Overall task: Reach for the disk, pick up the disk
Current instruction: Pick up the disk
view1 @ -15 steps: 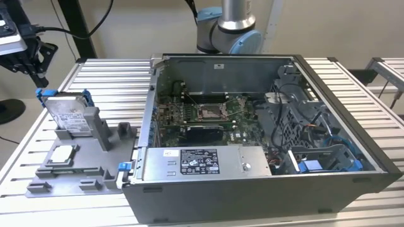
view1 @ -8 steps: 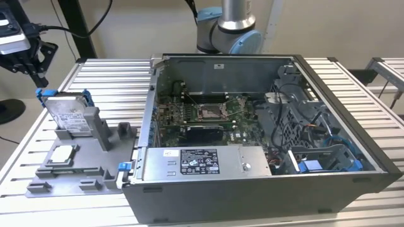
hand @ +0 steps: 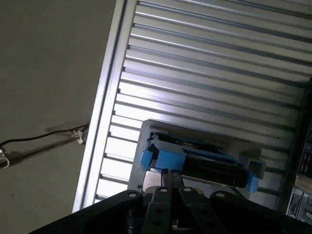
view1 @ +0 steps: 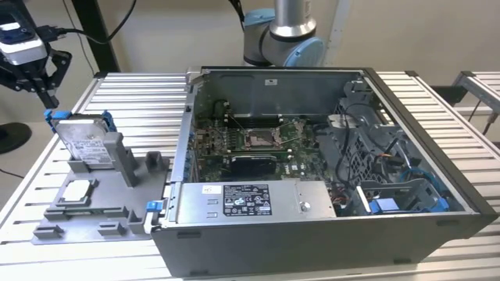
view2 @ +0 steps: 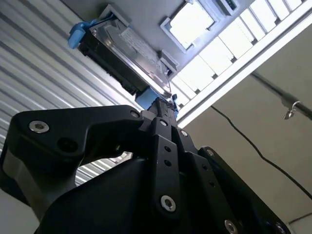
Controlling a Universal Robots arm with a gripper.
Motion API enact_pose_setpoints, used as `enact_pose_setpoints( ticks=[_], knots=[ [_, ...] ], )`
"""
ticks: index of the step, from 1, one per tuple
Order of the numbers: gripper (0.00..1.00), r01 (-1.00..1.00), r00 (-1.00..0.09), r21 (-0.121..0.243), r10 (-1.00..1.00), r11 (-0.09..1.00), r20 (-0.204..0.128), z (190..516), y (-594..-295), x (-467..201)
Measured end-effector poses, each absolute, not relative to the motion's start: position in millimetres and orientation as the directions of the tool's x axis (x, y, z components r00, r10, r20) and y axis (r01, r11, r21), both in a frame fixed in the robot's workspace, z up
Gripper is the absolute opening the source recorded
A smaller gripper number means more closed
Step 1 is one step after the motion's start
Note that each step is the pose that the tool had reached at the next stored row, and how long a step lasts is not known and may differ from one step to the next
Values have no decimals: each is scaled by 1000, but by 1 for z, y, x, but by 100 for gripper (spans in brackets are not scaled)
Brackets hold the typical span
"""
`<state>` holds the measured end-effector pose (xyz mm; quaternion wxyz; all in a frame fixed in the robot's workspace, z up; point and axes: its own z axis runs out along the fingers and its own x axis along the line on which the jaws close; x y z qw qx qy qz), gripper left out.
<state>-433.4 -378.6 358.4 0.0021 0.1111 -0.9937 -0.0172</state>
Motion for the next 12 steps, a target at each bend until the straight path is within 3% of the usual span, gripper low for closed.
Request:
enact_pose_setpoints(
  ticks=[12],
  knots=[
    [0,-401,-916,25,-402,916,4,358,-378,-434]
  ],
)
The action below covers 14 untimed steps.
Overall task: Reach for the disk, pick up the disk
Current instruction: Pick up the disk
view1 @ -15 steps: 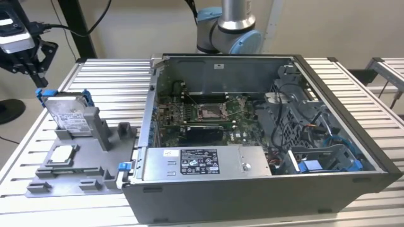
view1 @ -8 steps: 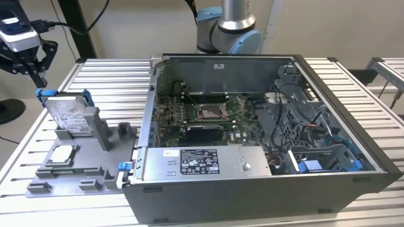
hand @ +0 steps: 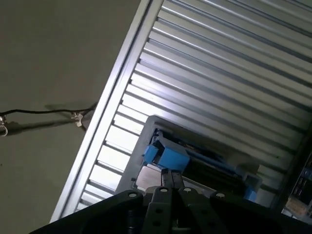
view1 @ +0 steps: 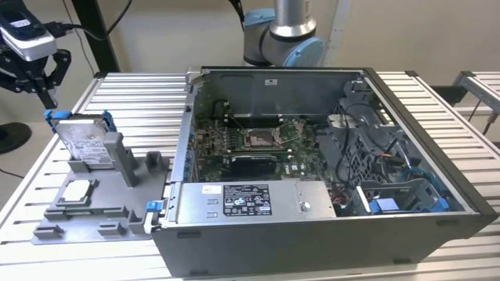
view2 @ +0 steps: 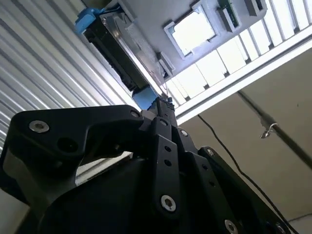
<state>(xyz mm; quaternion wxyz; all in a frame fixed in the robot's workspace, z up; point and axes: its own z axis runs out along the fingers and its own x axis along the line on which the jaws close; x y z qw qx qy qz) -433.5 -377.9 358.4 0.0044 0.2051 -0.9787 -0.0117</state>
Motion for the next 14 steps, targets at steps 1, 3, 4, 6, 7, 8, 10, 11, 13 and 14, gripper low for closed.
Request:
enact_pose_setpoints(
  ticks=[1,3,4,6,7,8,10,11,13,14],
  knots=[
    [0,-418,-908,24,-418,908,4,358,-378,-434],
    [0,-450,-893,24,-451,892,4,358,-378,-433],
    [0,-467,-884,24,-467,884,4,358,-378,-434],
    [0,-499,-867,24,-499,866,4,358,-378,-433],
    [0,-514,-858,24,-514,857,4,358,-378,-434],
    [0,-529,-848,24,-530,848,4,358,-378,-433],
    [0,-559,-829,24,-560,829,4,358,-378,-434],
    [0,-575,-818,24,-575,818,4,358,-378,-433],
    [0,-605,-796,24,-605,796,4,358,-378,-433],
    [0,-619,-785,24,-619,785,4,358,-378,-433]
  ],
)
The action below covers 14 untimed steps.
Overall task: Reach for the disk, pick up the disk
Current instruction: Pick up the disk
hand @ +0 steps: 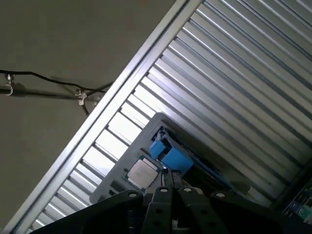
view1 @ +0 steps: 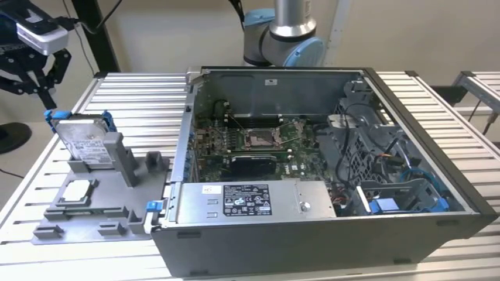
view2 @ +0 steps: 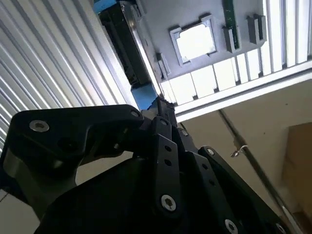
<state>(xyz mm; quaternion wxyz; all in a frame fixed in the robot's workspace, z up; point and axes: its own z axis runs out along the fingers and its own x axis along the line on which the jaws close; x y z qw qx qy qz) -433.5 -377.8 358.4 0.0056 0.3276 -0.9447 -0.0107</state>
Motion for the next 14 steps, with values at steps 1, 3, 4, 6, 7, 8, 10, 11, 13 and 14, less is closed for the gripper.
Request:
enact_pose_setpoints(
  ticks=[1,3,4,6,7,8,10,11,13,14],
  knots=[
    [0,-633,-774,24,-634,774,4,358,-378,-433],
    [0,-661,-750,23,-661,750,4,358,-378,-433],
    [0,-674,-738,23,-675,738,4,358,-378,-433],
    [0,-701,-713,23,-701,713,5,358,-378,-434],
    [0,-714,-700,22,-714,700,5,358,-378,-434],
    [0,-727,-686,22,-727,686,5,358,-378,-433],
    [0,-750,-661,22,-750,661,5,358,-378,-434],
    [0,-760,-650,22,-760,650,6,358,-378,-434],
    [0,-779,-627,22,-779,627,6,358,-378,-434],
    [0,-788,-616,21,-788,616,6,358,-378,-434]
  ],
)
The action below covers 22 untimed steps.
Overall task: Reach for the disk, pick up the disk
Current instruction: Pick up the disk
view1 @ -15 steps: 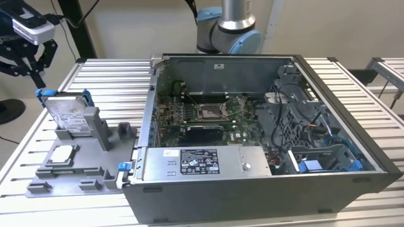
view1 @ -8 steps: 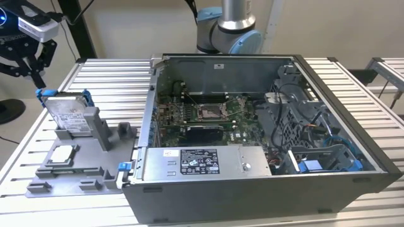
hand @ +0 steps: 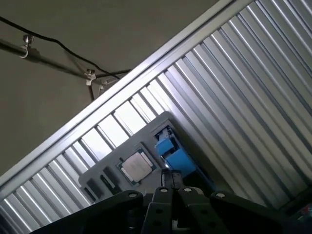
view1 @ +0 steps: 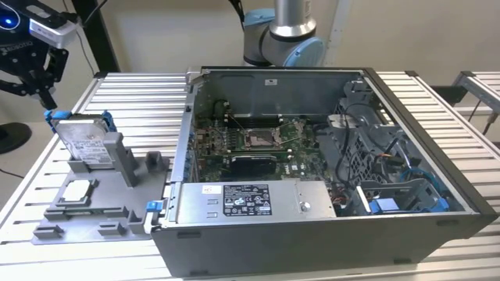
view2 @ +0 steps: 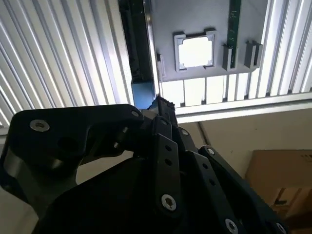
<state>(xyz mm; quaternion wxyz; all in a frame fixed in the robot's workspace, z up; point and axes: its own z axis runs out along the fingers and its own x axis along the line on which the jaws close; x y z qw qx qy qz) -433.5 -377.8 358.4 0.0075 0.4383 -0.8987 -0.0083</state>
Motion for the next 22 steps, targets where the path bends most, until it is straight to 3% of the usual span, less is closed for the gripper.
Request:
enact_pose_setpoints(
  ticks=[22],
  knots=[
    [0,-942,-334,15,-943,334,19,358,-378,-434]
  ],
)
